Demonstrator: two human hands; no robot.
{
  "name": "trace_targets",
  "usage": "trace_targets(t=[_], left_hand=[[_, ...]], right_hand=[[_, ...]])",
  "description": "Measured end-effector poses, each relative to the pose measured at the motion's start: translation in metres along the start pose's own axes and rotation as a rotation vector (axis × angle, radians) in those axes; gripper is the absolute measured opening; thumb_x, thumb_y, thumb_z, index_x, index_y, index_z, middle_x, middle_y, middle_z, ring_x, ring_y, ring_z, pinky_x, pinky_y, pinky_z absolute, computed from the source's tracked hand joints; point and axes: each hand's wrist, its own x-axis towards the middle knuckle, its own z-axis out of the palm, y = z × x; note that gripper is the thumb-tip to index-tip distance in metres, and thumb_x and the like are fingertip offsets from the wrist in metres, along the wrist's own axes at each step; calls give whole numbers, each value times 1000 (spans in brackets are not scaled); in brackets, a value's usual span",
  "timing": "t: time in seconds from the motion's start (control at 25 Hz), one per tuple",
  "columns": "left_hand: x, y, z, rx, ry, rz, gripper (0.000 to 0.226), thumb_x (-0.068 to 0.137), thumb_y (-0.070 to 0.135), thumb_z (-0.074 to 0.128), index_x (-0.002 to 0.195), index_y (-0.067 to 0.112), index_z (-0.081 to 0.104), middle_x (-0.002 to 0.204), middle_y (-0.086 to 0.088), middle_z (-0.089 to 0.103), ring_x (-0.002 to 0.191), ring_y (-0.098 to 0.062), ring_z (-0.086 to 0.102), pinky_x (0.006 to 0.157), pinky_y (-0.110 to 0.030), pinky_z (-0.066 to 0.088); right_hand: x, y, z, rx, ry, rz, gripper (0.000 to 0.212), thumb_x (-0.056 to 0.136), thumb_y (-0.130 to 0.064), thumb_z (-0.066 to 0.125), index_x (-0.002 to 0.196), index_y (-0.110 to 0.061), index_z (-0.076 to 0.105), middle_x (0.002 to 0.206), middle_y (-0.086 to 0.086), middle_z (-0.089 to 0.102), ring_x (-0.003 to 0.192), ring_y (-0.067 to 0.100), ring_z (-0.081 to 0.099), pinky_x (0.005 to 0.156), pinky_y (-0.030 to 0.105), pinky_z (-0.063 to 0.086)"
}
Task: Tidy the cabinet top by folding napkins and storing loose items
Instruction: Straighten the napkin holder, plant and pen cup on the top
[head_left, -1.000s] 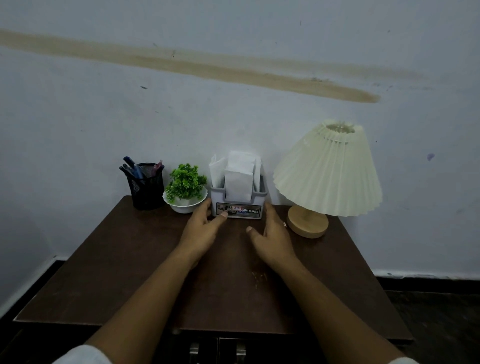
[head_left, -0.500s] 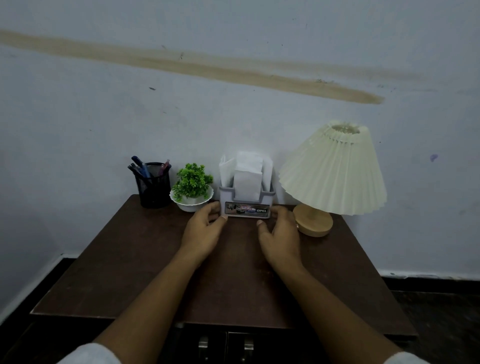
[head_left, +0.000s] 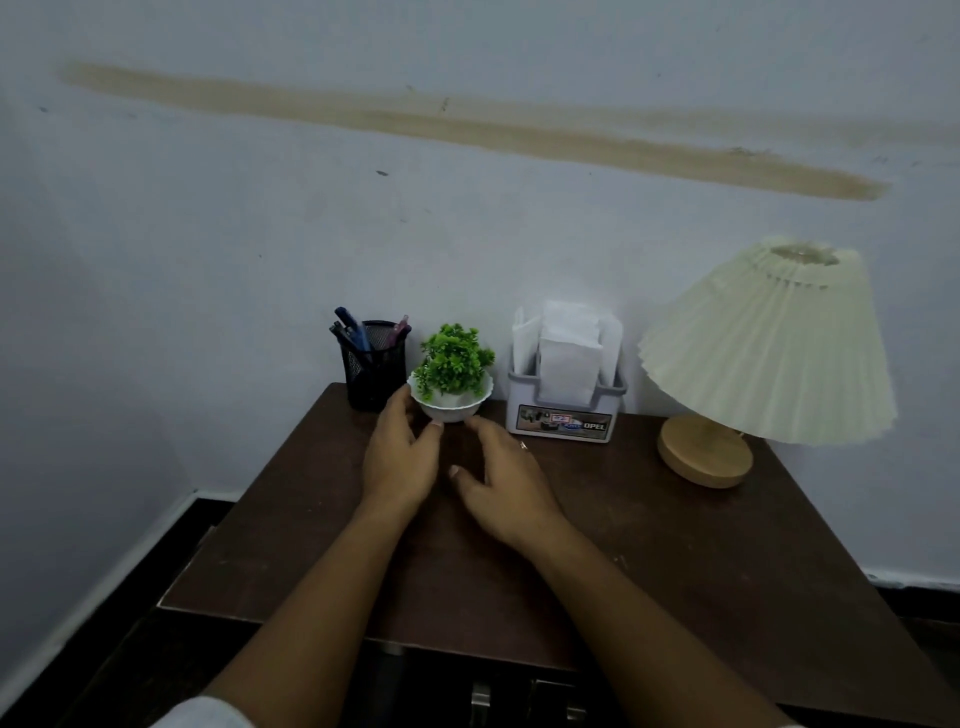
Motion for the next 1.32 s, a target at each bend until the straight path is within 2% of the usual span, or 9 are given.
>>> trace_targets(t=[0.24, 0.4, 0.6, 0.76, 0.88, 1.0, 1.16, 1.32], left_hand=[[7, -9, 2, -11, -37, -8, 54, 94, 21, 59, 146, 30, 48, 138, 5, 60, 126, -13, 55, 107, -39, 45], [6, -10, -1, -10, -81, 18, 55, 95, 21, 59, 147, 32, 46, 141, 5, 58, 130, -11, 52, 106, -32, 42], [5, -8, -2, -21, -75, 21, 55, 96, 19, 59, 148, 28, 46, 144, 3, 56, 133, -13, 51, 108, -31, 41], [8, -13, -15, -54, 29, 30, 48, 96, 17, 61, 143, 21, 53, 141, 0, 57, 126, -14, 54, 106, -33, 45], [22, -28, -45, 0, 133, -2, 43, 96, 21, 61, 139, 20, 56, 138, -1, 59, 121, -11, 56, 104, -33, 46], [31, -36, -67, 2, 131, -13, 40, 97, 20, 59, 137, 19, 56, 136, 0, 61, 122, -13, 58, 107, -39, 47], [44, -35, -72, 125, 51, 46, 40, 97, 17, 58, 136, 21, 56, 126, 9, 62, 114, -10, 57, 96, -28, 44], [51, -37, -72, 140, 5, 61, 44, 97, 17, 57, 140, 22, 53, 126, 11, 62, 115, -8, 56, 95, -25, 41]], right_hand=[[9, 0, 2, -49, -12, -18, 69, 92, -27, 64, 153, -18, 33, 156, 3, 42, 142, 22, 41, 114, 34, 35], [10, -1, 4, -71, -22, -11, 76, 91, -29, 64, 156, -18, 27, 159, 3, 39, 145, 22, 38, 116, 36, 35], [10, 0, 4, -89, -25, 3, 75, 92, -30, 64, 156, -16, 28, 159, 3, 38, 145, 22, 37, 117, 36, 33], [3, -2, 9, -129, -20, -59, 66, 92, -35, 63, 151, -16, 39, 150, 3, 47, 138, 20, 44, 115, 32, 35], [5, -16, 24, -134, -102, -167, 66, 94, -36, 59, 153, -18, 36, 156, 0, 42, 144, 15, 37, 120, 31, 28], [25, -33, 44, -124, -152, -209, 69, 97, -34, 57, 157, -14, 28, 163, 4, 31, 151, 17, 27, 123, 32, 21], [55, -48, 68, -144, -143, -128, 80, 96, -36, 54, 160, -7, 14, 167, 14, 17, 155, 26, 17, 125, 40, 19], [70, -55, 83, -170, -96, -33, 86, 94, -40, 50, 158, -1, 7, 165, 19, 18, 151, 31, 24, 123, 46, 24]])
